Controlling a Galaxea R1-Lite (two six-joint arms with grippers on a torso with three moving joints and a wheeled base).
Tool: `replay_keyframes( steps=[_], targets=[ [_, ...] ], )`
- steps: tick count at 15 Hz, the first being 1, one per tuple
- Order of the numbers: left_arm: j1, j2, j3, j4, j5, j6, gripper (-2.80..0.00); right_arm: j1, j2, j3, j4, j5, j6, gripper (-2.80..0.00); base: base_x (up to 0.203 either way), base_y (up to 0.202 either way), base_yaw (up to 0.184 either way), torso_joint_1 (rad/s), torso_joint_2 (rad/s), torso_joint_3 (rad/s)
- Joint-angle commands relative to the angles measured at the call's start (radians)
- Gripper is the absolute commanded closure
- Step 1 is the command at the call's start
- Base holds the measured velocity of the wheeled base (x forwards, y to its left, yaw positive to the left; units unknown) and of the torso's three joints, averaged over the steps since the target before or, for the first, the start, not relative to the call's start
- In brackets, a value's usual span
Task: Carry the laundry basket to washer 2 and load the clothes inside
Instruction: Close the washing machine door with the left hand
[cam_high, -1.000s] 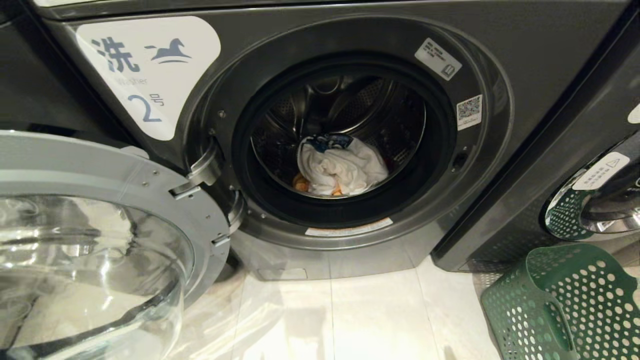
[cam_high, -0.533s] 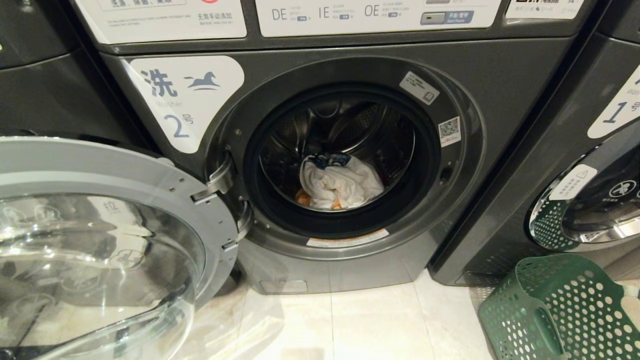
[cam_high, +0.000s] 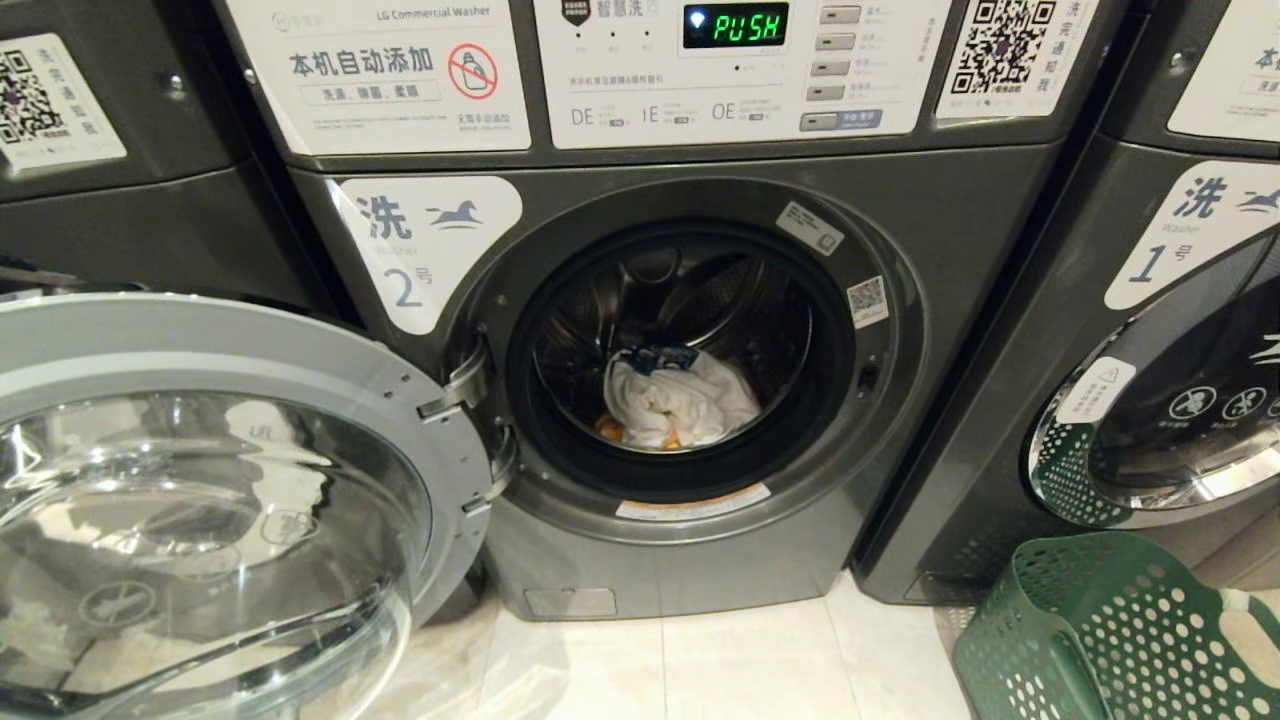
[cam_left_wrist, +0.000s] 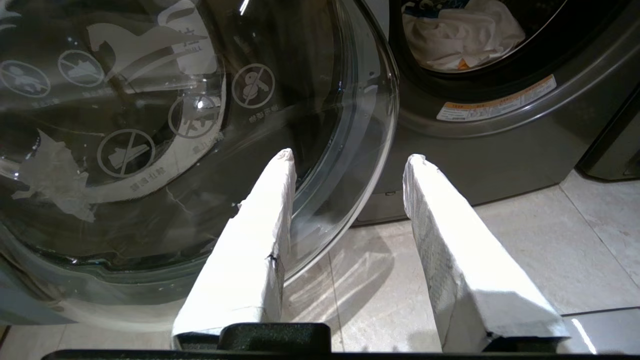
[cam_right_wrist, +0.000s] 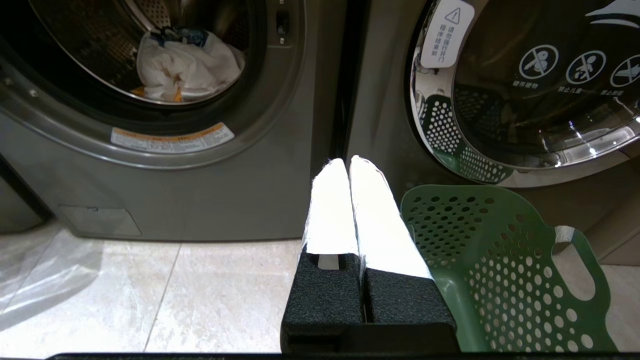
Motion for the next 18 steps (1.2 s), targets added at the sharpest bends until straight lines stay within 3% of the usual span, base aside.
replay_keyframes(
  steps=[1, 11, 13, 18],
  targets=[
    [0.0, 0.0, 0.0, 0.0, 0.0, 0.001, 0.0, 0.0, 0.002, 0.034, -0.001, -0.001, 0.004, 0.0, 0.0, 0.0, 0.0, 0.003, 0.0, 0.202],
    [0.0, 0.0, 0.0, 0.001, 0.02, -0.01, 0.0, 0.0, 0.004, 0.035, -0.001, 0.002, 0.001, 0.0, 0.0, 0.0, 0.0, 0.003, 0.0, 0.129],
    [0.0, 0.0, 0.0, 0.003, 0.022, -0.052, 0.0, 0.0, 0.002, 0.035, -0.001, 0.0, 0.001, 0.0, 0.0, 0.0, 0.0, 0.0, 0.0, 0.0],
    [0.0, 0.0, 0.0, 0.001, 0.039, -0.08, 0.0, 0.0, 0.002, 0.035, -0.001, -0.001, 0.001, 0.0, -0.17, 0.0, 0.002, 0.001, 0.0, 0.006]
  ],
)
